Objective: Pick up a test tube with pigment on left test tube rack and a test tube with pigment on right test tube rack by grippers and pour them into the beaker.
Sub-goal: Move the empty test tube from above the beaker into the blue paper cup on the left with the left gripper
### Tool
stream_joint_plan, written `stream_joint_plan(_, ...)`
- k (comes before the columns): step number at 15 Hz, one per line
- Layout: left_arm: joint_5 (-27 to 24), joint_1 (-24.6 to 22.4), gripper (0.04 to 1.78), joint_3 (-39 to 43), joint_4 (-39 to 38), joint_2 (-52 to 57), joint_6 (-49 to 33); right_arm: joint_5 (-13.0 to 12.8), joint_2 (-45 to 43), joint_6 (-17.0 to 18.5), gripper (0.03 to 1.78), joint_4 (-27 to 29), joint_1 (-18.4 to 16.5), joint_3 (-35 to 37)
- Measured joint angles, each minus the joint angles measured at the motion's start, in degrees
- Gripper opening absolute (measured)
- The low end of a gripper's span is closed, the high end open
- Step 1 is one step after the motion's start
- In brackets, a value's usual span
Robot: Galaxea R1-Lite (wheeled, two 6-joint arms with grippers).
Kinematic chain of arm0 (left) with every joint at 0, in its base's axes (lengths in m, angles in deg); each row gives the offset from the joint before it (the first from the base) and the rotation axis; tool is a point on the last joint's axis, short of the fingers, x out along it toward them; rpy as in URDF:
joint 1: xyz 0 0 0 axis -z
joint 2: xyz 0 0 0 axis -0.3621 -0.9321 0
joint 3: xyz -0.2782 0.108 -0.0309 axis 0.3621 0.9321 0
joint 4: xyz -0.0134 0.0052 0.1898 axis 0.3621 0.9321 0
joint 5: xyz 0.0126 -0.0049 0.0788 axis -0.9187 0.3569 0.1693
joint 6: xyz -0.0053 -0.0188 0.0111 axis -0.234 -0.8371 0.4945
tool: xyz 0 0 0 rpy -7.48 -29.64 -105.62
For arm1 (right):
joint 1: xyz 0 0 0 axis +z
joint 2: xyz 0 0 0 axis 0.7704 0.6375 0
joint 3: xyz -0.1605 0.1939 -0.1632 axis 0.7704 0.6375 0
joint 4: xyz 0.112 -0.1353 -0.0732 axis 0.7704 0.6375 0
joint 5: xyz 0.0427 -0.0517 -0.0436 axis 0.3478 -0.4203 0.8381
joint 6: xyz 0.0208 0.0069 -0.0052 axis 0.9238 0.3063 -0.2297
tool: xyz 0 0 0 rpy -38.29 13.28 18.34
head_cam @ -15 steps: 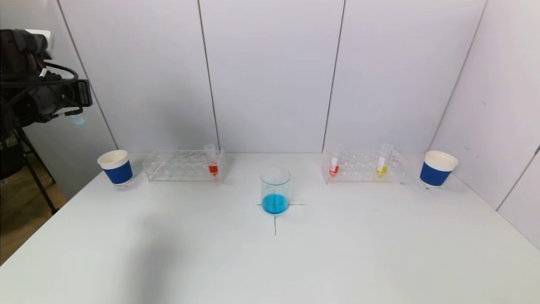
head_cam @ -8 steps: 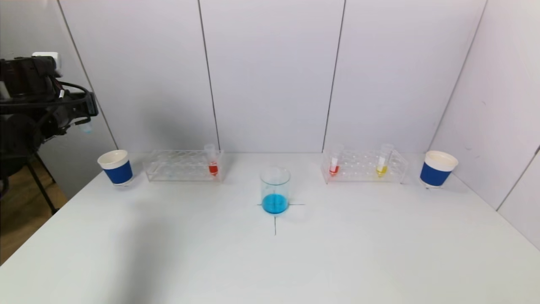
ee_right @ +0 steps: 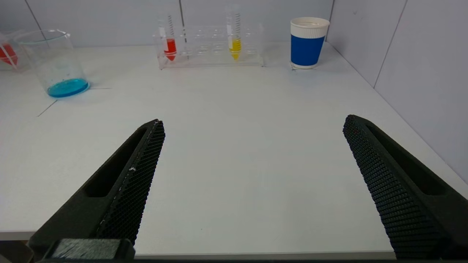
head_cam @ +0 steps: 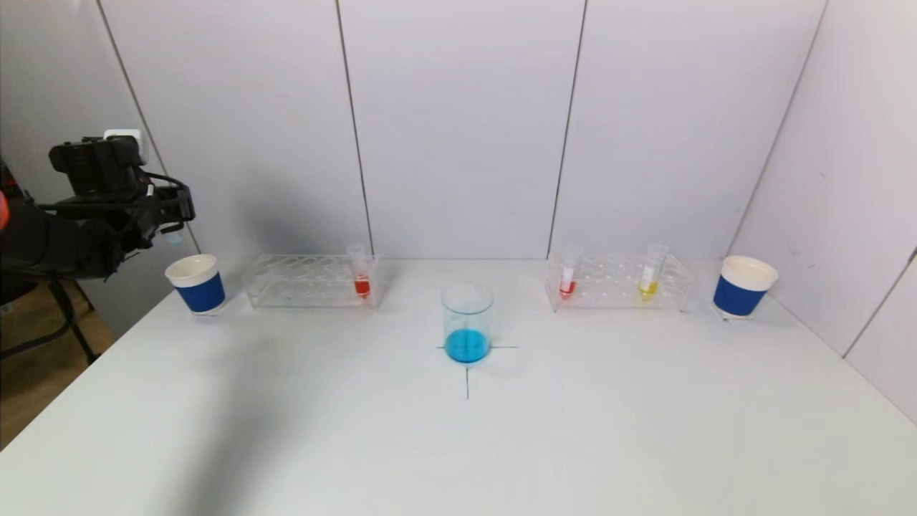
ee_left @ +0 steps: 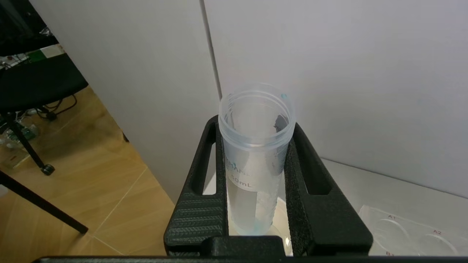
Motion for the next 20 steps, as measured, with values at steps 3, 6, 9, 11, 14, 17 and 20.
stream_joint_plan(3, -0.4, -0.2, 0.46, -0.3, -2.6, -2.5, -0.1, 0.0, 0.0, 0.0, 1.77, 0.0, 0.0, 0.0)
stream_joint_plan(6, -1.6, -0.5, 0.46, 0.1, -4.2, -4.4, 0.0, 0.0, 0.0, 0.0, 1.77, 0.0, 0.0, 0.0)
stream_joint_plan(9, -1.6, -0.5, 0.46, 0.4, -5.6, -6.0, -0.1, 0.0, 0.0, 0.0, 1.77, 0.0, 0.0, 0.0)
stream_joint_plan(11, -1.6, -0.5, 0.46, 1.1, -7.1, -7.1, -0.1, 0.0, 0.0, 0.0, 1.77, 0.0, 0.0, 0.0)
stream_joint_plan(14, -1.6, -0.5, 0.46, 3.0, -9.2, -8.2, -0.1, 0.0, 0.0, 0.0, 1.77, 0.0, 0.0, 0.0)
stream_joint_plan(17, -1.6, -0.5, 0.46, 4.8, -11.4, -8.6, -0.1, 0.0, 0.0, 0.0, 1.77, 0.0, 0.0, 0.0)
stream_joint_plan(20, -1.6, -0.5, 0.46, 6.8, -12.7, -8.7, -0.1, 0.0, 0.0, 0.0, 1.77, 0.0, 0.0, 0.0)
